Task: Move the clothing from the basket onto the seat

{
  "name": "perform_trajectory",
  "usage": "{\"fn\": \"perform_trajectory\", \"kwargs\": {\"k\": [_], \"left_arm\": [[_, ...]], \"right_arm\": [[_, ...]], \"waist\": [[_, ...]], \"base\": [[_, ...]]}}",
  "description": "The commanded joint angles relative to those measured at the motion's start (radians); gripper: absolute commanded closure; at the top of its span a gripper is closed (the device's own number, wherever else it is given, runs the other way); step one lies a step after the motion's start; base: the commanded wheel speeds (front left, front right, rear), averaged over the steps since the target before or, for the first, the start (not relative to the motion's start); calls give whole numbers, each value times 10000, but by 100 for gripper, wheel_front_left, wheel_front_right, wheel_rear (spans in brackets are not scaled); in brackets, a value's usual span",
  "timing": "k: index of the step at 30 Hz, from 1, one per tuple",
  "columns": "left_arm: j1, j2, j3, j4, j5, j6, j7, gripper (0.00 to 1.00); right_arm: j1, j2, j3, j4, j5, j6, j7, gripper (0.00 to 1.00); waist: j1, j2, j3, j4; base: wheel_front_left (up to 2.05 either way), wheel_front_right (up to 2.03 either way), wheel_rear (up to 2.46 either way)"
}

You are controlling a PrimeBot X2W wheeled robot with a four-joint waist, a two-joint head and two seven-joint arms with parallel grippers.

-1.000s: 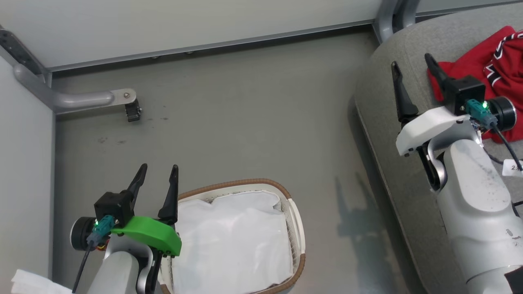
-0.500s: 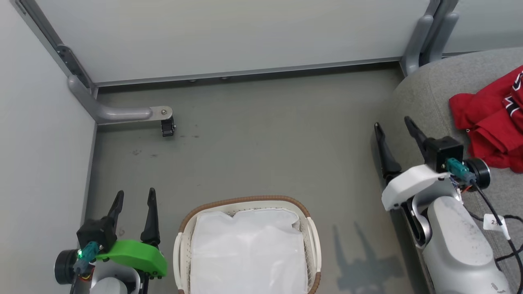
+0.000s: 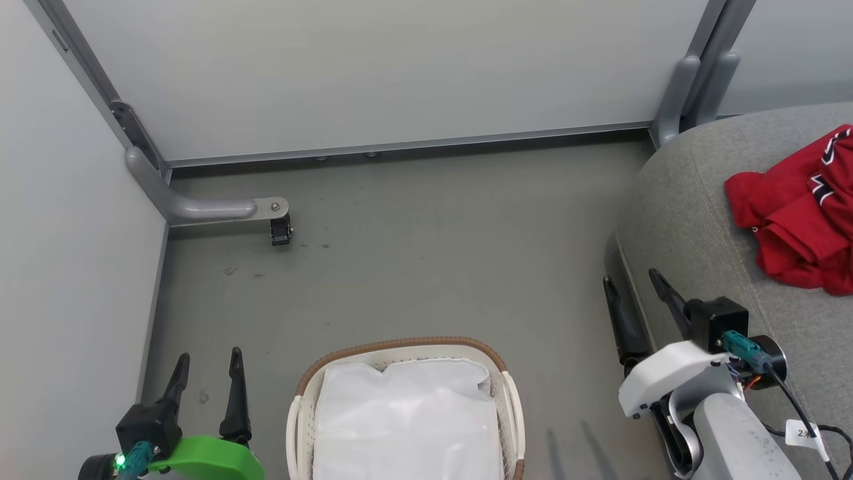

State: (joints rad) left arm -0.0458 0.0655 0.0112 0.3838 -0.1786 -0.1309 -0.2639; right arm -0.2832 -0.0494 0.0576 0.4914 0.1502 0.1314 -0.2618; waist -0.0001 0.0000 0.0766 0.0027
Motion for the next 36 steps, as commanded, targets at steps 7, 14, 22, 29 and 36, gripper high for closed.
{"fn": "perform_trajectory", "kwargs": {"k": [7, 14, 22, 29, 36], "left_arm": [[664, -101, 211, -477, 43, 6, -4, 0], [931, -128, 173, -582, 24, 8, -4, 0], [870, -146, -77, -547, -529, -4, -2, 100], [796, -192, -70, -346, -1241, -7, 181, 100], [645, -179, 36, -455, -2538, -6, 531, 100]], "right_arm": [[713, -39, -48, -210, 213, -15, -48, 0], [1084, -38, -70, -196, 300, -15, -48, 0], [1053, -2, 5, -127, 315, 0, 2, 100], [1135, 59, -154, 73, 1020, 0, 275, 100], [1224, 50, -284, -218, 2371, -1, 600, 100]], "waist": [[1, 0, -241, -35], [1, 0, -338, -40], [1, 0, -396, -118], [1, 0, -408, -117], [1, 0, -427, -111]], "base": [[0, 0, 0], [0, 0, 0], [0, 0, 0], [0, 0, 0], [0, 0, 0]]}}
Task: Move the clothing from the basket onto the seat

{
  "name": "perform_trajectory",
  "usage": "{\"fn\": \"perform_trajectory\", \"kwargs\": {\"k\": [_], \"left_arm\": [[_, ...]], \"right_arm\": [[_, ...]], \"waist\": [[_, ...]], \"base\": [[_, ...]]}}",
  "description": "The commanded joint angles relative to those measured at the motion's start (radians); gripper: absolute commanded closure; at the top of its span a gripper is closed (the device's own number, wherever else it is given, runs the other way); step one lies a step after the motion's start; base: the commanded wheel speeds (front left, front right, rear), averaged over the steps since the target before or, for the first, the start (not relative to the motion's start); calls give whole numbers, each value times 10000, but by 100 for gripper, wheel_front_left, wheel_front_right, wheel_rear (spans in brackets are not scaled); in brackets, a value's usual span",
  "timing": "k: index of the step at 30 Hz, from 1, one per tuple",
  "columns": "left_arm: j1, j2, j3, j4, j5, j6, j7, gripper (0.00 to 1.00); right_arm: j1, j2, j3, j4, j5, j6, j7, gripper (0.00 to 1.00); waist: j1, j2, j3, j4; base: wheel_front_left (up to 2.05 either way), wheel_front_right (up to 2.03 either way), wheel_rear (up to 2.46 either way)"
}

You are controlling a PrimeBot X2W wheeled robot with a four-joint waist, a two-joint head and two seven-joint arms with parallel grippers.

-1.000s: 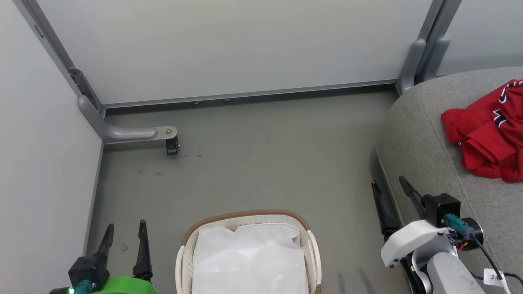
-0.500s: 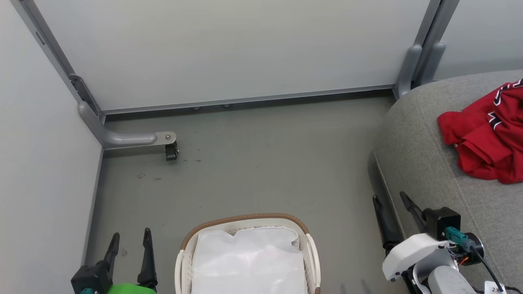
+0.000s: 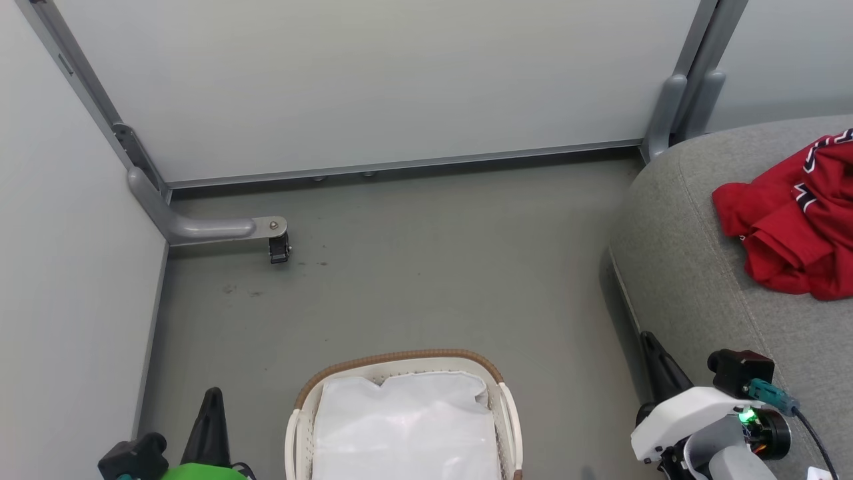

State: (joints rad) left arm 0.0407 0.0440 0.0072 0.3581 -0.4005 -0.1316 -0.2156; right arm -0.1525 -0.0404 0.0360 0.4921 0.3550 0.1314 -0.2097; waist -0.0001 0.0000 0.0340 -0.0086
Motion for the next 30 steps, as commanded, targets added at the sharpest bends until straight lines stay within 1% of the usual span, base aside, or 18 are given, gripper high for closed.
{"fn": "perform_trajectory", "kwargs": {"k": [1, 11, 13, 30], "left_arm": [[-238, 37, 89, -211, -472, 2, 90, 100], [-434, 51, 219, -346, -2100, 3, 530, 100], [-490, 54, 257, -383, -2561, 3, 655, 100], [-760, 72, 452, -580, -4861, 6, 1284, 100]], "right_arm": [[-71, -41, -82, -261, 483, -1, 115, 100], [26, -52, -258, -606, 2171, -2, 525, 100], [46, -56, -314, -696, 2650, -3, 648, 100], [139, -73, -604, -1141, 5038, -4, 1275, 100]], "waist": [[1, 0, -4, 2], [1, 0, -30, 9], [1, 0, -38, 12], [1, 0, -84, 24]], "base": [[0, 0, 0], [0, 0, 0], [0, 0, 0], [0, 0, 0]]}}
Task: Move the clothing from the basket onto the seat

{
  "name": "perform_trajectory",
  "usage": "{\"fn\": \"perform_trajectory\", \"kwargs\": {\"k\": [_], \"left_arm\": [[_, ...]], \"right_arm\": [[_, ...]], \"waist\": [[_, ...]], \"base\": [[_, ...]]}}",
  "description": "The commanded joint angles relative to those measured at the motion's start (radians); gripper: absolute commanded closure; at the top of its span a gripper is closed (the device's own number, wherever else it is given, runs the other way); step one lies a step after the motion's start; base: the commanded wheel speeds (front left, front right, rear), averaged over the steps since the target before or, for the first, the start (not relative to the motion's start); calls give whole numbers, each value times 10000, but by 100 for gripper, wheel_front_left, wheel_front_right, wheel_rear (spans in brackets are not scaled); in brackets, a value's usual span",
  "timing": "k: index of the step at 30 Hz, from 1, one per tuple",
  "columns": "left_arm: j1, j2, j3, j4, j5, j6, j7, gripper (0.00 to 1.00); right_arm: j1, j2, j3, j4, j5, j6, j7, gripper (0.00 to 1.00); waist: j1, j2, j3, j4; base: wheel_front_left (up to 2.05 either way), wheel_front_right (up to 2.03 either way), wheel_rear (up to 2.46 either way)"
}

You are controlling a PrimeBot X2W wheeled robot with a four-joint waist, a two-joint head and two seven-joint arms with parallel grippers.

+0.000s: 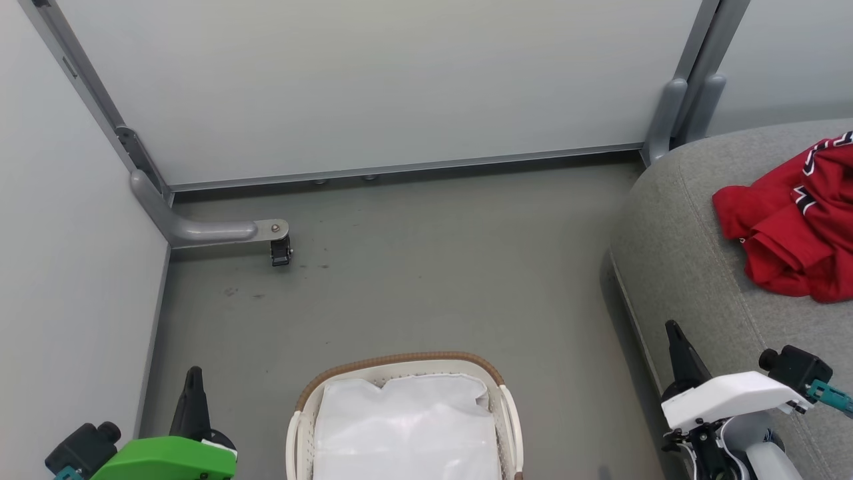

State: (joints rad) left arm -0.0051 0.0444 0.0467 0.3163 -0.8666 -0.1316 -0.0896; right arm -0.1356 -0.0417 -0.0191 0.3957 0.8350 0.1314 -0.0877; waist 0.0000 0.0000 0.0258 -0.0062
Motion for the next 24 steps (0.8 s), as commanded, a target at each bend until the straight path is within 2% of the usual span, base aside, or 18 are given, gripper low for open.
{"fn": "perform_trajectory", "kwargs": {"k": [1, 24], "left_arm": [[-313, 69, 65, -170, -314, 6, 60, 100], [-609, 84, 287, -379, -2841, 9, 760, 100]], "right_arm": [[-26, -61, -67, -197, 352, -5, 86, 100], [100, -78, -386, -680, 2963, -6, 775, 100]], "waist": [[0, 0, -4, 1], [0, 0, -65, 18]], "base": [[0, 0, 0], [0, 0, 0]]}}
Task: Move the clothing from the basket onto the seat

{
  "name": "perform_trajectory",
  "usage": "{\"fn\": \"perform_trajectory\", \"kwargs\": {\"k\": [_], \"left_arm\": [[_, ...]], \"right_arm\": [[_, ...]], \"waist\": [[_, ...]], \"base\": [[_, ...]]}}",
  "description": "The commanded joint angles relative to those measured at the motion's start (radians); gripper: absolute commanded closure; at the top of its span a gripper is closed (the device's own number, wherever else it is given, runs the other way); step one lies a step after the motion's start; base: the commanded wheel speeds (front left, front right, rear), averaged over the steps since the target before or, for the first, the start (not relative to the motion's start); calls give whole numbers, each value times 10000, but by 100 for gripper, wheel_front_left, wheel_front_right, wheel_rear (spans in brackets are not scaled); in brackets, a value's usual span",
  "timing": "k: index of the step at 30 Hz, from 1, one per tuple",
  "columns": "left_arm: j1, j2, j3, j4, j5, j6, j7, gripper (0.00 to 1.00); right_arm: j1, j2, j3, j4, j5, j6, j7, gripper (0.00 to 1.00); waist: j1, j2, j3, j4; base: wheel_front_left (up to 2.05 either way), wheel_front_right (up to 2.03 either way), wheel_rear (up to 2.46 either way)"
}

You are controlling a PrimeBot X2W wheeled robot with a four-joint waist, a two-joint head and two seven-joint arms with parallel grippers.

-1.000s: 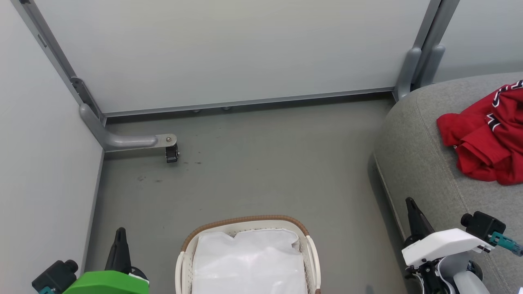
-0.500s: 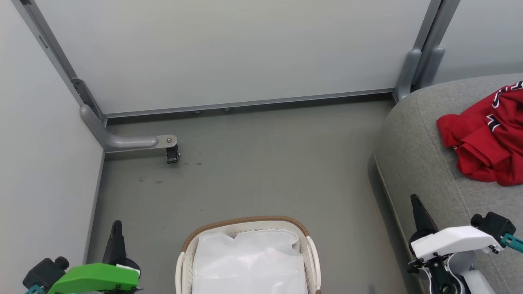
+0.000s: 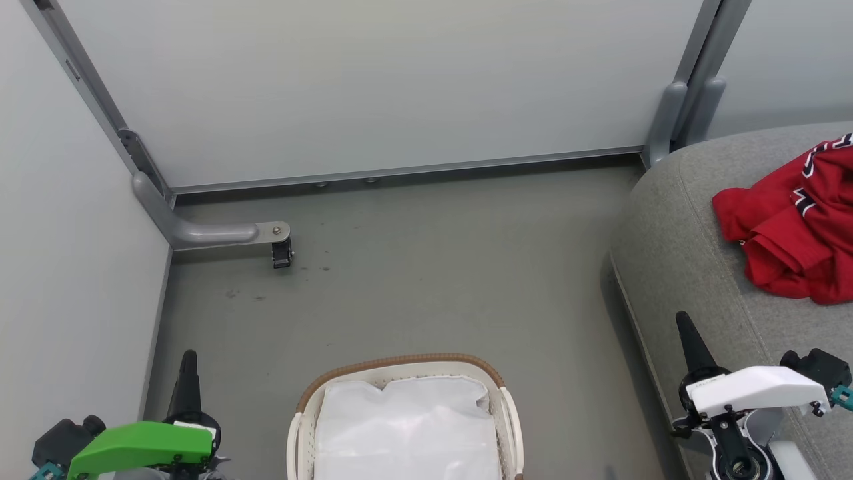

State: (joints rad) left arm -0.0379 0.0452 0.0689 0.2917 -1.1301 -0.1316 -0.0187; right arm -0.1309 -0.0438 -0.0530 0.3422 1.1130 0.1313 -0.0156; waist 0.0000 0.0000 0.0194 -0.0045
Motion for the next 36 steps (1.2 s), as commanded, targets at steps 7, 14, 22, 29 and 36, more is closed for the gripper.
{"fn": "perform_trajectory", "kwargs": {"k": [7, 14, 22, 29, 36], "left_arm": [[-351, 79, 122, -188, -858, 9, 233, 100], [-423, 83, 172, -233, -1491, 10, 406, 100], [-499, 85, 227, -280, -2158, 11, 602, 100], [-555, 86, 277, -324, -2720, 12, 754, 100], [-627, 88, 326, -372, -3230, 13, 897, 100]], "right_arm": [[85, -62, -132, -266, 860, -5, 235, 100], [114, -66, -211, -389, 1519, -6, 411, 100], [134, -71, -296, -514, 2221, -6, 596, 100], [164, -75, -366, -620, 2802, -7, 742, 100], [186, -80, -432, -714, 3331, -7, 886, 100]], "waist": [[0, 0, -20, 6], [0, 0, -38, 11], [0, 0, -60, 17], [0, 0, -78, 22], [0, 0, -97, 27]], "base": [[0, 0, 0], [0, 0, 0], [0, 0, 0], [0, 0, 0], [0, 0, 0]]}}
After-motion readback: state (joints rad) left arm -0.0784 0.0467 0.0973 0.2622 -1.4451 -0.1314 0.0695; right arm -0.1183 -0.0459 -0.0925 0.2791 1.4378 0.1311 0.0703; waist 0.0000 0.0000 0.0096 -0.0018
